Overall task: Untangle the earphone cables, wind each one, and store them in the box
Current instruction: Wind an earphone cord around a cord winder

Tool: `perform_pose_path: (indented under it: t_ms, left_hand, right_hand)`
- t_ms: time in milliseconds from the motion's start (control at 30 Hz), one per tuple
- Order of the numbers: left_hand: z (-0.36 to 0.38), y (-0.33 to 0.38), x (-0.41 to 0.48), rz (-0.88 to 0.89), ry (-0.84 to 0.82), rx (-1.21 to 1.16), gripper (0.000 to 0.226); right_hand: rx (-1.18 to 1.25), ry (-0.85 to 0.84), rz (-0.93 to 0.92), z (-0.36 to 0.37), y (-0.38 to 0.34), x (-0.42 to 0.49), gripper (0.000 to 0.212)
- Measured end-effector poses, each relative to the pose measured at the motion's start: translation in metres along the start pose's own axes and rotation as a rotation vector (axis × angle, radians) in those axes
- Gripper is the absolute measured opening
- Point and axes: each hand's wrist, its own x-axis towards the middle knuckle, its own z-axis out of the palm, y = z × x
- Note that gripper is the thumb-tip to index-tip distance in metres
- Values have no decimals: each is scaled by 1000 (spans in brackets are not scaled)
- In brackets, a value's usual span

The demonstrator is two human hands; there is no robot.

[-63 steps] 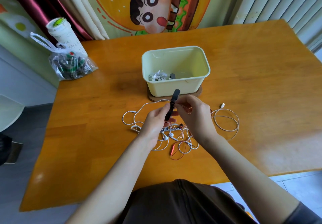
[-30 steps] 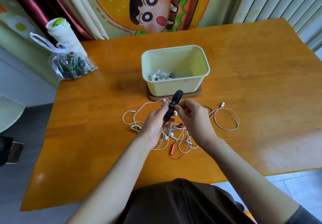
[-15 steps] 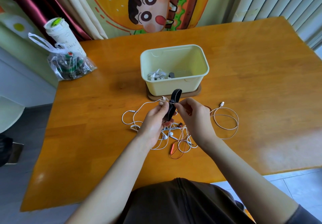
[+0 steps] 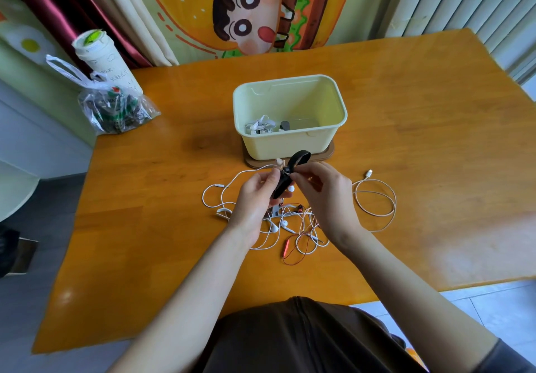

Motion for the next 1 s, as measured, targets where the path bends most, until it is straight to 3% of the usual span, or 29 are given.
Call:
perform_pose_path:
  t_ms: [233, 533, 800, 1000]
  left_hand:
    - [1, 3, -2, 59, -56, 111, 20]
    - [8, 4, -1, -9, 44, -20, 13]
    - [5, 12, 1, 54, 13, 156, 25]
    - [4, 10, 2, 91, 65, 163, 10]
  right_hand:
    - [16, -3, -11, 0, -3, 1, 14]
    - [85, -27, 34, 4, -8, -3, 11]
    - [7, -43, -50, -2, -1, -3, 6]
    - [-28, -52, -46, -2, 1, -2, 22]
